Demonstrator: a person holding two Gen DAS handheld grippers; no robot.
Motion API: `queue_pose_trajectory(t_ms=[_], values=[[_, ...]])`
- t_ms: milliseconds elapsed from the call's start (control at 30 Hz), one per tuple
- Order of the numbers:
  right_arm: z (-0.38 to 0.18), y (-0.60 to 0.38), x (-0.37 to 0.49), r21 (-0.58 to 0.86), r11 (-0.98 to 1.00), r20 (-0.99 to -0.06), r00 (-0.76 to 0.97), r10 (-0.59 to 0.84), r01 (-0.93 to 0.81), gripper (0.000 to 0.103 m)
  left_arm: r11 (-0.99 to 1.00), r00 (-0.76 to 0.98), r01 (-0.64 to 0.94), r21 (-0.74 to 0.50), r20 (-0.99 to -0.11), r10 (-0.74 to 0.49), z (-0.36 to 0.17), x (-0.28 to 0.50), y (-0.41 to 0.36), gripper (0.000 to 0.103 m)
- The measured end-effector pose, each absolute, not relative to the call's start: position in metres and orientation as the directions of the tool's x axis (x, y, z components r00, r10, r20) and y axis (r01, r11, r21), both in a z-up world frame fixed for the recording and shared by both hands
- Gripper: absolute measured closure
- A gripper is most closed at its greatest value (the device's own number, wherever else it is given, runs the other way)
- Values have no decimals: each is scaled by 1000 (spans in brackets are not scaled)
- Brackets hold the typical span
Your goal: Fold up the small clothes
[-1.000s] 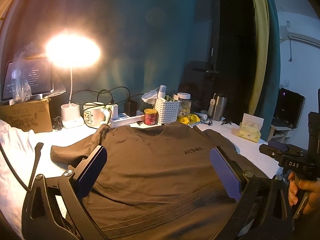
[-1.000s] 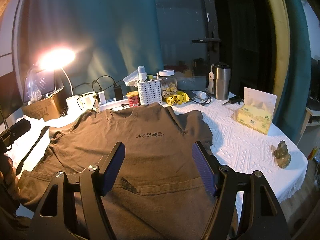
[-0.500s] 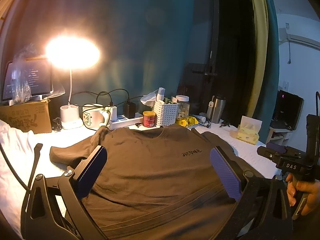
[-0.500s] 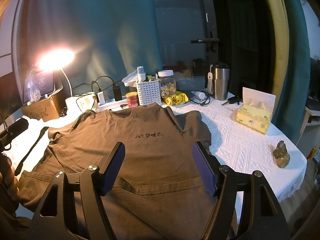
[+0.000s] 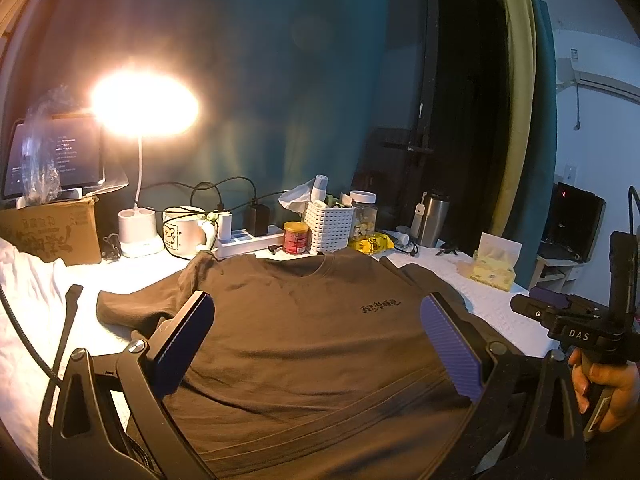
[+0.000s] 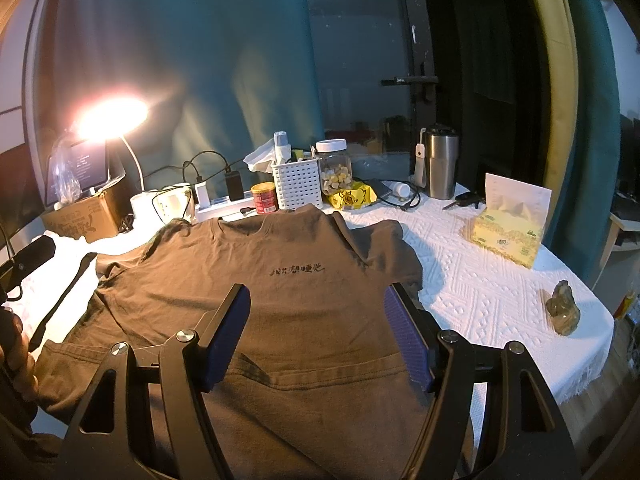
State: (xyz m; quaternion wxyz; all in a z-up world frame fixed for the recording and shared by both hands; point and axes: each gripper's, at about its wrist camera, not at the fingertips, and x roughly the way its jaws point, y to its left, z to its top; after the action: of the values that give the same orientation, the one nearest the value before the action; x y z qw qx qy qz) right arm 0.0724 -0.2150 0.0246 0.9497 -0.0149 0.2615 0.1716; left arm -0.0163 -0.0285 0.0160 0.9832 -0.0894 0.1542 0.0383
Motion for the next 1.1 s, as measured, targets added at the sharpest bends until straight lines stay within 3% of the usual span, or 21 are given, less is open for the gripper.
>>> queue_pose_trajectory(t_ms=[767, 1100], values=[[22, -218, 76, 68, 940, -504, 802, 321, -334, 30, 982, 944, -101, -159, -326, 44, 15, -9, -30, 1], [19, -233, 106, 106, 947, -538, 784, 312, -304, 30, 985, 924, -84, -149, -381, 21, 19, 26, -38, 1]])
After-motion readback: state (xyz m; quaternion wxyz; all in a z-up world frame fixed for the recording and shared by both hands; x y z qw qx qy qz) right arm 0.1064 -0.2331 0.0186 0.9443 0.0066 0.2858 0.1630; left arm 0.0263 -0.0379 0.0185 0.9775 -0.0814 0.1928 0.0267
